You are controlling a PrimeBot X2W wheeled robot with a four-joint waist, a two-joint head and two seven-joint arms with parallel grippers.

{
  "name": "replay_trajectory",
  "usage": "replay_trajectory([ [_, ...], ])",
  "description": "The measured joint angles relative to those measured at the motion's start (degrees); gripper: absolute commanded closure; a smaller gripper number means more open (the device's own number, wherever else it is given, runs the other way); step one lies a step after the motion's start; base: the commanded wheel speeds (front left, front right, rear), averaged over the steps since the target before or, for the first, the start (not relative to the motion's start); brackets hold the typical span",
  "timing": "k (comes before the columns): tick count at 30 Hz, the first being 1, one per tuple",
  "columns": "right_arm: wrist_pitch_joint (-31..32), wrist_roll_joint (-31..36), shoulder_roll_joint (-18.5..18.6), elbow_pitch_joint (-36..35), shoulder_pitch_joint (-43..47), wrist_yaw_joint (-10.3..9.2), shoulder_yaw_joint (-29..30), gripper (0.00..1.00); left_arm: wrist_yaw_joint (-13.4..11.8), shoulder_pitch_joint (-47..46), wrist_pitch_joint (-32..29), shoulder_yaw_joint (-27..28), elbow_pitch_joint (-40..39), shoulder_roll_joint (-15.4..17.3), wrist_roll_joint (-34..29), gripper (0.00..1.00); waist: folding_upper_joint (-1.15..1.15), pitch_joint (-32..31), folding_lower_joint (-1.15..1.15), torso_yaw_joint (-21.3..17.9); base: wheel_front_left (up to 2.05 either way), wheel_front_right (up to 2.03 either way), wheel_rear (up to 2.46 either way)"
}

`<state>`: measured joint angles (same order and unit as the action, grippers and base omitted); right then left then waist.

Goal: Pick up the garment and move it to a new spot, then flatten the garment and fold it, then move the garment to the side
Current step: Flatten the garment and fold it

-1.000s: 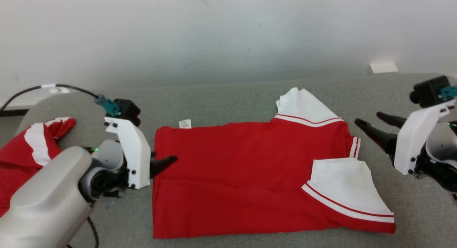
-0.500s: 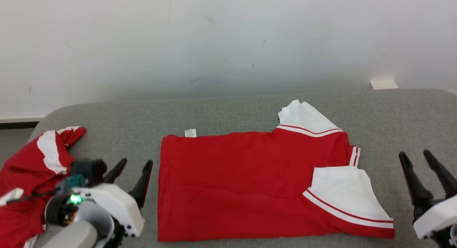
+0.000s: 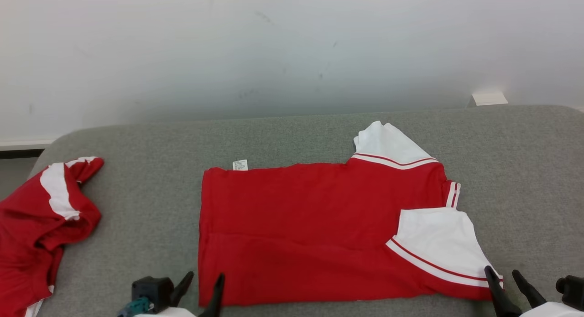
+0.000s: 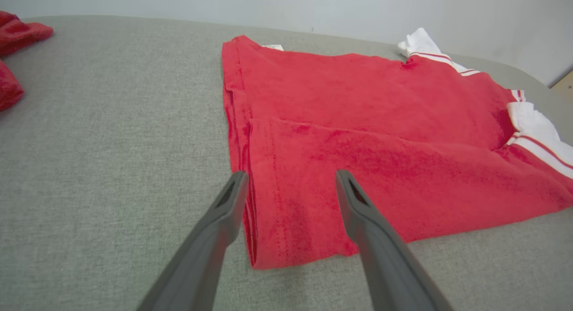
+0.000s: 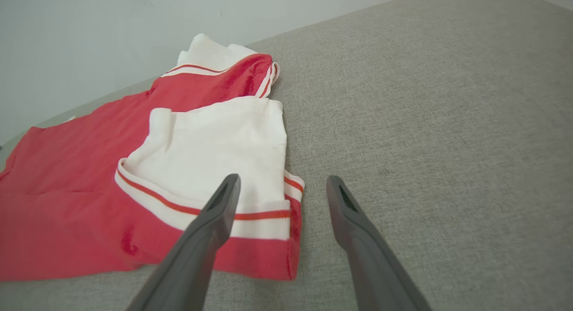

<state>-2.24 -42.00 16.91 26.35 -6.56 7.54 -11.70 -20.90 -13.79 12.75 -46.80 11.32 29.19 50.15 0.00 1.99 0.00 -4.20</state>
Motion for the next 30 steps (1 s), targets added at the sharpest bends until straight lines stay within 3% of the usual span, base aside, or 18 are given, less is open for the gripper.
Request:
replay_trajectory([
  [9, 4.7, -2.0, -2.0, 8.7, -4.5, 0.0, -2.8, 0.0, 4.9, -3.6, -4.2, -3.3, 10.2, -3.6, 0.4, 0.0, 0.0, 0.3, 0.0, 0.6, 0.0, 0.0, 0.0],
  [16, 6.5, -3.6, -2.1, 11.0, -6.4, 0.0, -5.6, 0.02, 4.5, -5.1, -8.8, -3.7, 15.1, -5.1, 1.9, 0.0, 0.0, 0.4, 0.0, 0.2, 0.0, 0.0, 0.0],
  [17, 6.5, -3.8, -2.1, 11.1, -6.6, 0.0, -6.2, 0.55, 4.5, -5.2, -9.1, -3.7, 15.3, -5.2, 2.0, 0.0, 0.0, 0.4, 0.0, 0.1, 0.0, 0.0, 0.0],
  [18, 6.5, -4.0, -2.1, 11.1, -6.8, 0.0, -6.7, 0.77, 4.5, -5.3, -9.3, -3.7, 15.4, -5.2, 2.1, 0.06, 0.0, 0.5, 0.0, 0.0, 0.0, 0.0, 0.0],
  [19, 6.4, -4.2, -2.1, 11.2, -7.1, 0.0, -7.0, 1.0, 4.6, -5.4, -9.5, -3.6, 15.5, -5.2, 2.5, 0.53, 0.0, 0.5, 0.0, 0.0, 0.0, 0.0, 0.0],
  [20, 6.3, -4.4, -2.0, 11.2, -7.4, 0.0, -7.4, 1.0, 4.6, -5.6, -9.8, -3.7, 15.5, -5.2, 2.6, 1.0, 0.0, 0.5, 0.0, 0.0, 0.0, 0.0, 0.0],
  [25, 4.7, -5.9, -0.8, 10.2, -8.3, 0.0, -8.4, 1.0, 4.7, -6.0, -11.5, -4.1, 13.8, -4.2, 2.6, 1.0, 0.0, 0.2, 0.0, 0.1, 0.0, 0.0, 0.0],
  [30, 6.5, -8.2, 2.1, 5.1, -7.5, 0.01, -8.6, 1.0, 4.3, -5.5, -14.1, -4.6, 7.8, -1.2, 2.7, 1.0, 0.0, -0.5, 0.0, 0.4, 0.0, 0.0, 0.0],
])
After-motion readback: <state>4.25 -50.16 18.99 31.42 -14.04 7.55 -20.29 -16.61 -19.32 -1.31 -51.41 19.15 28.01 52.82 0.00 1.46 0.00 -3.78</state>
